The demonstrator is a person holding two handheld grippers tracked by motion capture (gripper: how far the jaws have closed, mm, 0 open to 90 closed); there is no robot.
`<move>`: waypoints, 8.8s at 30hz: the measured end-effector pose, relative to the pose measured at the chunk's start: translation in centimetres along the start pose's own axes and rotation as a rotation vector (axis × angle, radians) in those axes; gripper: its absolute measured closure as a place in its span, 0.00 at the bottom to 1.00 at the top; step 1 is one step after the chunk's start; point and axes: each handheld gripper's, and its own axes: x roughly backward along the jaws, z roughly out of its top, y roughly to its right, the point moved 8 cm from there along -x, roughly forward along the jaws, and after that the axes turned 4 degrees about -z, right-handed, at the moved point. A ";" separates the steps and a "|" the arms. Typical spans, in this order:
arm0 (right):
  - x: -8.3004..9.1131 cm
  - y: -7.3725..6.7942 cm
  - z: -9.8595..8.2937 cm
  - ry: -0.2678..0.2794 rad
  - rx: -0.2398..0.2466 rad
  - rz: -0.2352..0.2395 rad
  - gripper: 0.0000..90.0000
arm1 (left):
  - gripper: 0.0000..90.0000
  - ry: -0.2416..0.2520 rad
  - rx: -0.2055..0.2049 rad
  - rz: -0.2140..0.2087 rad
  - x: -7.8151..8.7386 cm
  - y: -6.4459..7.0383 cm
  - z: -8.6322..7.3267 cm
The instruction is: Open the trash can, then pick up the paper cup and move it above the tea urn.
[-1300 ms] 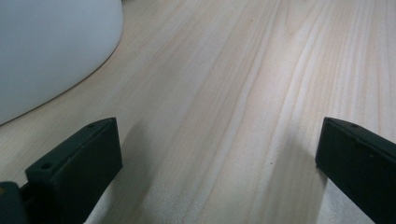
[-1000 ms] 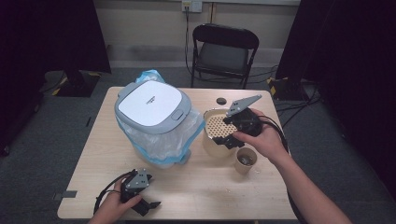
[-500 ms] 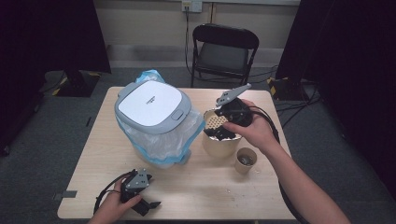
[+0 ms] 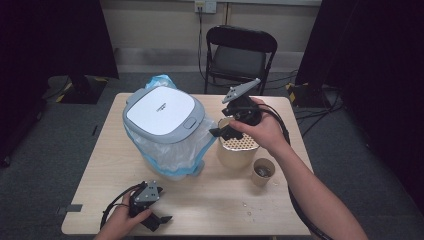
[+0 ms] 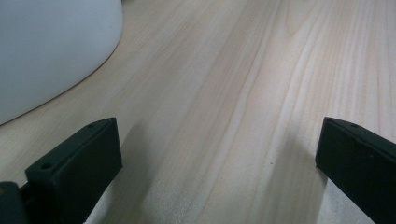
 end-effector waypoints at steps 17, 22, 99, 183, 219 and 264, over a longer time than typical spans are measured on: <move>-1.2 0.5 2.9 0.020 -0.032 -0.044 0.20 | 0.00 0.000 -0.001 -0.001 0.0 0.0 0.0; -1.9 0.4 3.7 0.023 -0.037 -0.052 0.20 | 0.00 0.000 -0.001 -0.001 0.0 0.0 0.0; 3.1 2.0 -9.1 0.064 -0.142 -0.025 0.16 | 0.00 0.002 -0.007 -0.005 0.0 0.0 0.0; 3.0 0.8 -26.7 0.040 -0.261 -0.085 0.16 | 0.00 0.001 -0.006 -0.006 0.0 0.0 0.0; -2.1 2.0 -26.2 0.123 -0.275 -0.043 0.24 | 0.00 0.001 -0.006 -0.005 0.0 0.0 0.0; -1.5 5.3 -26.1 0.134 -0.225 -0.143 0.29 | 0.00 0.001 -0.006 -0.006 0.0 0.0 0.0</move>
